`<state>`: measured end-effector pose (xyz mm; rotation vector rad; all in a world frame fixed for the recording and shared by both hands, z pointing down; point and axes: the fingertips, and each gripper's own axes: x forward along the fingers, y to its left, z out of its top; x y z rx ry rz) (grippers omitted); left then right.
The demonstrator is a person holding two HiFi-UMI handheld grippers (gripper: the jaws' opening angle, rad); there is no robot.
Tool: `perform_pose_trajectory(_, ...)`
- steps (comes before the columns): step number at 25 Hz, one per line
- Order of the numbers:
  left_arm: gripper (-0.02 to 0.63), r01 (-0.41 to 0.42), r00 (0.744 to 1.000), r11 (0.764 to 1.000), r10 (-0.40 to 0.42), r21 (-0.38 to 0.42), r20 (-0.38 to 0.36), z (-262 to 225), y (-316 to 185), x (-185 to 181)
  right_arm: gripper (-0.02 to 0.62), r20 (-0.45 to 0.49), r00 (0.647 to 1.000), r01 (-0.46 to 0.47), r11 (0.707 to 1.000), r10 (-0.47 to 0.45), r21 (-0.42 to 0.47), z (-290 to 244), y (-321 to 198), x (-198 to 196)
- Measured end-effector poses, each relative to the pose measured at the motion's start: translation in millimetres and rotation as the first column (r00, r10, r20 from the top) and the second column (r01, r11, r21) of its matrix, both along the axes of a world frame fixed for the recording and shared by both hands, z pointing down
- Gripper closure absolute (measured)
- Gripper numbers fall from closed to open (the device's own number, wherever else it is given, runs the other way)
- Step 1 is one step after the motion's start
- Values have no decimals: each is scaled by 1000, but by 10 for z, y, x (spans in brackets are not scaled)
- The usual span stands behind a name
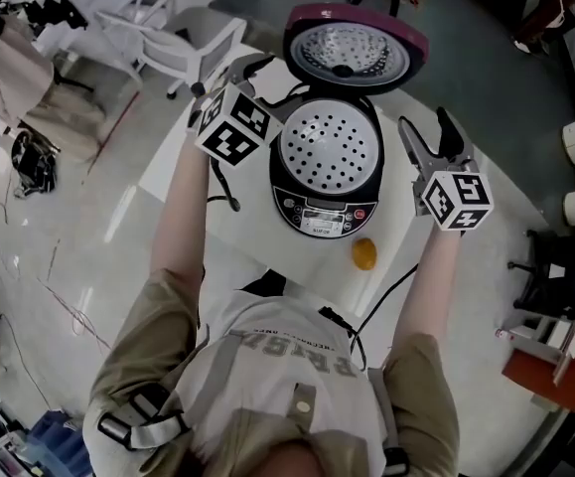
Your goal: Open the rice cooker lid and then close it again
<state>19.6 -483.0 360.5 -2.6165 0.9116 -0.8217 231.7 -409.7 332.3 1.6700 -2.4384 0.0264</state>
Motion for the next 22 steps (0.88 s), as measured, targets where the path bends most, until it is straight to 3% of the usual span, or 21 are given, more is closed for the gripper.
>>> perform_pose_trajectory(5, 262, -6, 999, 1000, 5, 22, 49, -9, -259, -4, 270, -46, 999, 13, 1000, -13, 10, -79, -266, 21)
perform_pose_trajectory(17, 236, -39, 997, 999, 37, 27, 65, -58, -701, 119, 230, -117, 990, 76, 997, -76, -2, -94, -829, 22)
perform_pose_trajectory(22, 163, -60, 994, 997, 56, 41, 94, -65, -841, 211, 207, -126, 985, 118, 993, -118, -6, -87, -986, 17)
